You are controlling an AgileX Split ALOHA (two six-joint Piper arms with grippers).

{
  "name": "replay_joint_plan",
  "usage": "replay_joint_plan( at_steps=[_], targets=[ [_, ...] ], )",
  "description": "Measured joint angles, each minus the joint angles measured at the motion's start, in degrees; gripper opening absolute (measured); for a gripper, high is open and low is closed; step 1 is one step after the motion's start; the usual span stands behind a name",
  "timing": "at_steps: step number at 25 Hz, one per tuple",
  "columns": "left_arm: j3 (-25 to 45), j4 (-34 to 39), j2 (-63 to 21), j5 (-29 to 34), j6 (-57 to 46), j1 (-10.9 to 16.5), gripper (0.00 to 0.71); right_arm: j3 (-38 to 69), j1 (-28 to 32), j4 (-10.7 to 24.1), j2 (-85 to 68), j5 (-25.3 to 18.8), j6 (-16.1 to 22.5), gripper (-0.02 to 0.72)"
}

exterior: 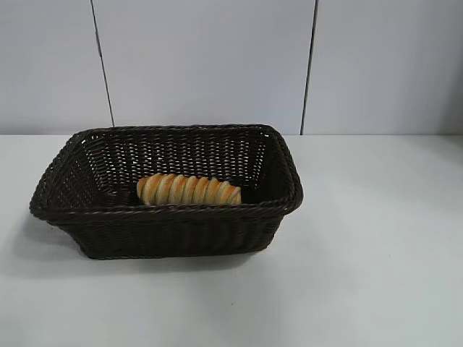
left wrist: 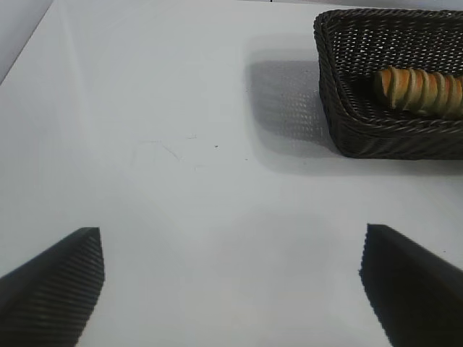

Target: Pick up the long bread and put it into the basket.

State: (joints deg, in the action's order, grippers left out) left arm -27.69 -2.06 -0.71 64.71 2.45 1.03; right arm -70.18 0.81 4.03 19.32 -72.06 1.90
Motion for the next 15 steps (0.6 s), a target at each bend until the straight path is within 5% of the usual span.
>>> replay_joint_plan(
  at_steps=[15],
  targets=[
    [0.0, 0.0, 0.0, 0.0, 0.0, 0.0, 0.695, 23.8, 0.0, -0.1, -20.7, 0.9, 0.0, 0.654]
  ],
)
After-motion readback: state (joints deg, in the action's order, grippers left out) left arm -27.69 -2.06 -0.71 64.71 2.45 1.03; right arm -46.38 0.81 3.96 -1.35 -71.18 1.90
